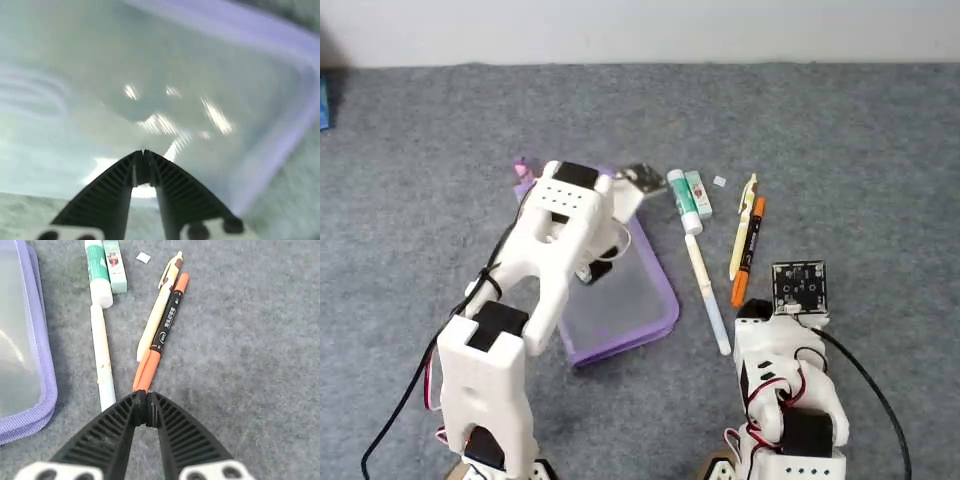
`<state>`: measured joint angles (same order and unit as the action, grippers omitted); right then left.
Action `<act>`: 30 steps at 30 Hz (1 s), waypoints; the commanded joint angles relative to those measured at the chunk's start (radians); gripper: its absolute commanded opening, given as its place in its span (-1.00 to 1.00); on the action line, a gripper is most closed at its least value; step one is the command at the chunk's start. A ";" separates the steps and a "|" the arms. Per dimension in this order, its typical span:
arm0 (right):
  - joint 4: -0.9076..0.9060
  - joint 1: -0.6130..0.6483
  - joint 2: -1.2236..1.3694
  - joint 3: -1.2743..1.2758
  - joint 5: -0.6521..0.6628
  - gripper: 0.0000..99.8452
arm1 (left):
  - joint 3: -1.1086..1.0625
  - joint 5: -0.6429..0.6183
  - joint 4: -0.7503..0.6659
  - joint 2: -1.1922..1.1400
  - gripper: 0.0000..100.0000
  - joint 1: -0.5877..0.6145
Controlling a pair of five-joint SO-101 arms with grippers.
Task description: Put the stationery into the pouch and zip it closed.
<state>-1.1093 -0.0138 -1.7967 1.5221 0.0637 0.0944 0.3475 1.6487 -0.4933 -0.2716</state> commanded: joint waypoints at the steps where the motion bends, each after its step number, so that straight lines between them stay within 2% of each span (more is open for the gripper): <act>1: 0.013 -0.001 0.001 -0.046 0.000 -0.98 | -0.027 0.015 0.107 -0.009 -0.97 -0.043; 8: 0.013 -0.001 -0.005 -0.048 -0.064 -0.98 | 0.007 -0.008 0.066 0.216 -0.97 -0.018; 13: 0.012 -0.001 -0.005 -0.048 -0.071 -0.98 | 0.079 -0.150 -0.072 0.287 -0.97 0.143; 16: 0.012 -0.001 -0.007 -0.044 -0.071 -0.98 | 0.113 -0.198 -0.183 0.249 -0.97 0.247; 20: 0.012 -0.001 -0.007 -0.041 -0.071 -0.98 | 0.137 -0.204 -0.377 0.176 -0.97 0.328; 24: 0.012 -0.001 -0.007 -0.040 -0.071 -0.98 | 0.145 -0.204 -0.574 0.117 -0.96 0.356; 28: 0.012 0.001 -0.007 -0.040 -0.071 -0.98 | 0.145 -0.213 -0.733 0.060 -0.81 0.364; 30: 0.012 0.001 -0.007 -0.040 -0.071 -0.98 | 0.145 -0.261 -0.807 0.028 -0.76 0.364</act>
<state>-1.1093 -0.0138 -1.7952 1.5221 0.0054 0.1972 0.1404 0.9536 -0.4580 0.0844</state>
